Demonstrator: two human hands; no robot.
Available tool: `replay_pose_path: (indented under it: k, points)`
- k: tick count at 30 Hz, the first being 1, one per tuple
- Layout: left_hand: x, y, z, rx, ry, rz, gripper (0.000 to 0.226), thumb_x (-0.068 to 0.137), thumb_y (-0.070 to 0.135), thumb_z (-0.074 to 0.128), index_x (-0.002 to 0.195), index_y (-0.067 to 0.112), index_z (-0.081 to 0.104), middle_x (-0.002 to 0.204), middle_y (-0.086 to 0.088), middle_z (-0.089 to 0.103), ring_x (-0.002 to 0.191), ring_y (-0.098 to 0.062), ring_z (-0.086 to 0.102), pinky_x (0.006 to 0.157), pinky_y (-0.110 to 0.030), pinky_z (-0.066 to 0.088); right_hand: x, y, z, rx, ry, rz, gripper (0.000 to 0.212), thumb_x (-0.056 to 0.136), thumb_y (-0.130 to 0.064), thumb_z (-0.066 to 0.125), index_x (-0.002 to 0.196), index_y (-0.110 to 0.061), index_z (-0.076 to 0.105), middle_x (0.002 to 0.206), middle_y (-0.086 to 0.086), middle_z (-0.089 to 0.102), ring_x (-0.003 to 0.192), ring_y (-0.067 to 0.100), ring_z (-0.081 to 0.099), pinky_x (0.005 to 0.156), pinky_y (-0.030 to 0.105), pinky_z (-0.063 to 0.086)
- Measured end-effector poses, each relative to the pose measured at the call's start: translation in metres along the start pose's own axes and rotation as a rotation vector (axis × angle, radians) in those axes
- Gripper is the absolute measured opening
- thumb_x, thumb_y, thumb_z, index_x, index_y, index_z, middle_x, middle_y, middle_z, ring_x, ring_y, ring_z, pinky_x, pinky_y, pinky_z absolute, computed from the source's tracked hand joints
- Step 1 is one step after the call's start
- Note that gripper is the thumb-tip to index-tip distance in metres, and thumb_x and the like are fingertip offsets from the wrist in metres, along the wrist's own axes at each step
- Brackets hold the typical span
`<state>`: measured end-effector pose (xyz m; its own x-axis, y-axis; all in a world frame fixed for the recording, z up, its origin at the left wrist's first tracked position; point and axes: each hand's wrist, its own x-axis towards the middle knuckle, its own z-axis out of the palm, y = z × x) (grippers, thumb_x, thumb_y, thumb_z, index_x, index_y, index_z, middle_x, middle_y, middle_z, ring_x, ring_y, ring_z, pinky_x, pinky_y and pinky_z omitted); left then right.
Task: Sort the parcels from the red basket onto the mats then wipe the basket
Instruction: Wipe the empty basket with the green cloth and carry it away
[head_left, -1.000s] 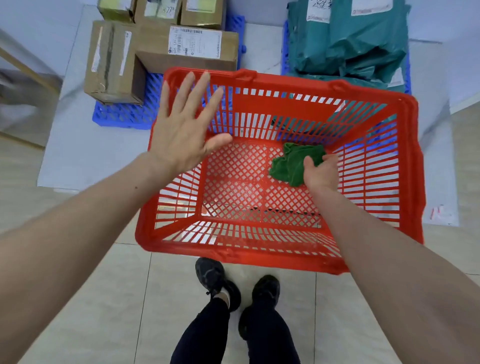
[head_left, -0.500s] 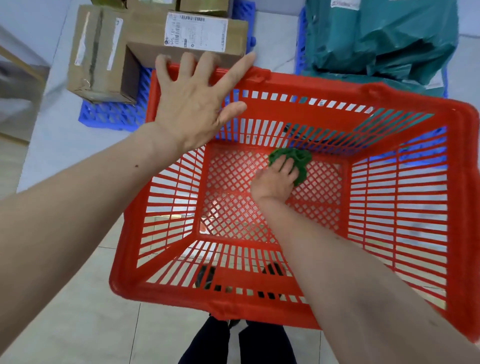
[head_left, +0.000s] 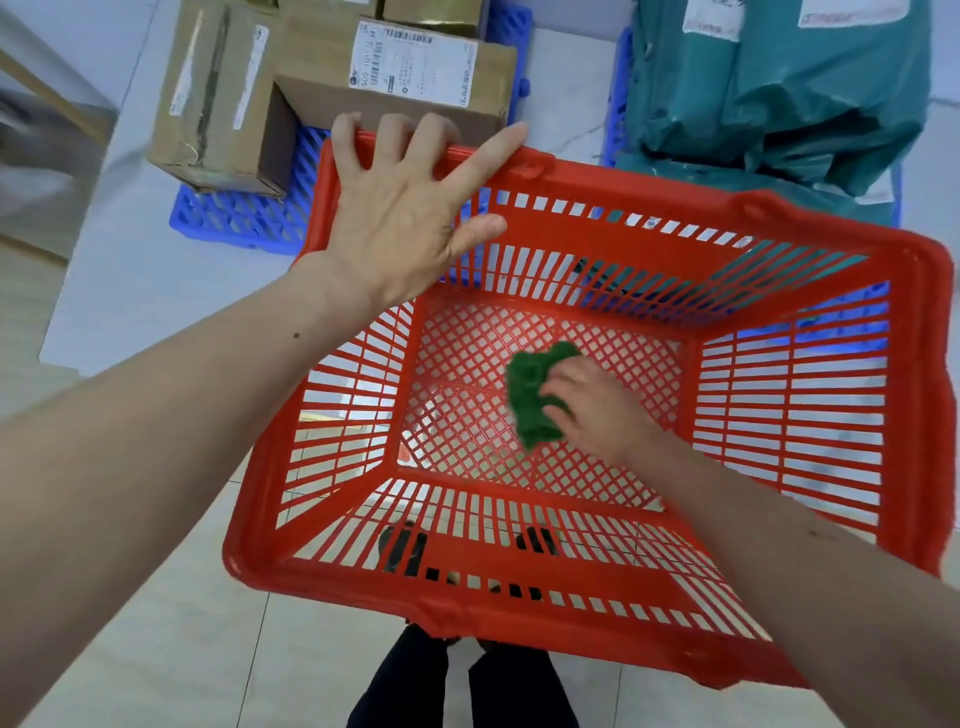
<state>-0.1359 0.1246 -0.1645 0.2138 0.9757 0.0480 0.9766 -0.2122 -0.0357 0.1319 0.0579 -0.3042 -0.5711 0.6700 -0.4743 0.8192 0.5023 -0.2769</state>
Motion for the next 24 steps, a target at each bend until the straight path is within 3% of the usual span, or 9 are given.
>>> replay_pose_path:
  k: [3,5,8,11,14,16,18,20,24]
  points:
    - [-0.001,0.000,0.001,0.003,0.001,-0.001,0.064,0.095,0.069,0.021,0.153,0.042,0.012,0.130,-0.016,0.045,0.121,-0.040,0.041,0.105,-0.065,0.020,0.000,0.013,-0.001,0.069,0.122,0.341,0.061,0.099,-0.041,0.047,0.150,-0.010,0.034,0.155,0.011,0.031,0.147,0.025,0.024,0.122,0.043,0.021]
    - [-0.001,0.000,0.000,0.011,-0.001,-0.002,0.064,0.095,0.068,0.021,0.153,0.043,0.011,0.131,-0.016,0.044,0.121,-0.040,0.040,0.105,-0.064,0.019,0.015,-0.008,0.000,0.170,0.173,0.365,0.065,0.100,-0.038,0.047,0.153,-0.007,0.026,0.160,0.012,0.024,0.150,0.026,0.017,0.124,0.040,0.011]
    - [0.000,0.001,0.000,0.001,-0.007,-0.009,0.064,0.095,0.068,0.022,0.153,0.043,0.009,0.133,-0.017,0.043,0.123,-0.040,0.040,0.106,-0.064,0.018,0.037,-0.054,0.010,0.188,0.125,0.111,0.060,0.101,-0.031,0.046,0.154,-0.012,0.026,0.162,0.007,0.022,0.151,0.022,0.013,0.124,0.037,0.004]
    - [0.001,0.001,0.002,0.010,-0.001,-0.010,0.065,0.095,0.069,0.021,0.153,0.043,0.008,0.133,-0.017,0.043,0.123,-0.040,0.039,0.106,-0.063,0.018,0.047,-0.083,0.024,0.146,-0.072,-0.225,0.057,0.101,-0.029,0.045,0.154,-0.016,0.028,0.162,0.005,0.024,0.151,0.020,0.015,0.124,0.044,0.012]
    - [0.001,0.000,0.001,0.001,-0.008,-0.006,0.067,0.094,0.072,0.017,0.153,0.043,0.008,0.133,-0.018,0.043,0.124,-0.040,0.039,0.108,-0.064,0.017,0.026,-0.072,0.027,0.010,-0.256,-0.536,0.048,0.101,-0.026,0.045,0.149,-0.017,0.039,0.157,0.004,0.034,0.148,0.018,0.024,0.124,0.044,0.015]
    - [0.000,0.000,0.000,-0.008,-0.002,-0.005,0.066,0.094,0.071,0.017,0.153,0.043,0.008,0.132,-0.018,0.043,0.124,-0.040,0.039,0.108,-0.064,0.016,0.002,-0.046,0.019,-0.099,-0.381,-0.635,0.048,0.102,-0.029,0.045,0.148,-0.019,0.040,0.157,0.002,0.034,0.148,0.017,0.023,0.124,0.041,0.011]
    - [-0.002,0.000,0.000,-0.012,0.000,-0.006,0.067,0.093,0.072,0.015,0.153,0.043,0.008,0.133,-0.018,0.043,0.125,-0.040,0.039,0.109,-0.063,0.015,-0.011,-0.012,0.008,-0.156,-0.354,-0.570,0.048,0.101,-0.036,0.042,0.146,-0.022,0.042,0.153,-0.001,0.041,0.145,0.015,0.029,0.122,0.045,0.022]
    - [-0.003,0.000,-0.001,-0.017,-0.009,-0.006,0.069,0.091,0.074,0.012,0.153,0.042,0.008,0.133,-0.018,0.043,0.125,-0.040,0.038,0.109,-0.063,0.015,-0.015,0.017,-0.004,-0.197,-0.246,-0.383,0.054,0.099,-0.045,0.035,0.148,-0.022,0.039,0.152,-0.001,0.041,0.144,0.016,0.032,0.119,0.045,0.028]
    - [-0.003,0.001,0.000,-0.008,-0.013,-0.010,0.070,0.091,0.075,0.012,0.153,0.043,0.008,0.132,-0.018,0.043,0.125,-0.040,0.039,0.109,-0.063,0.016,0.010,0.004,-0.012,-0.050,-0.155,0.042,0.076,0.098,-0.060,0.017,0.158,-0.017,0.004,0.165,-0.002,-0.001,0.153,0.019,-0.004,0.124,0.048,0.008]
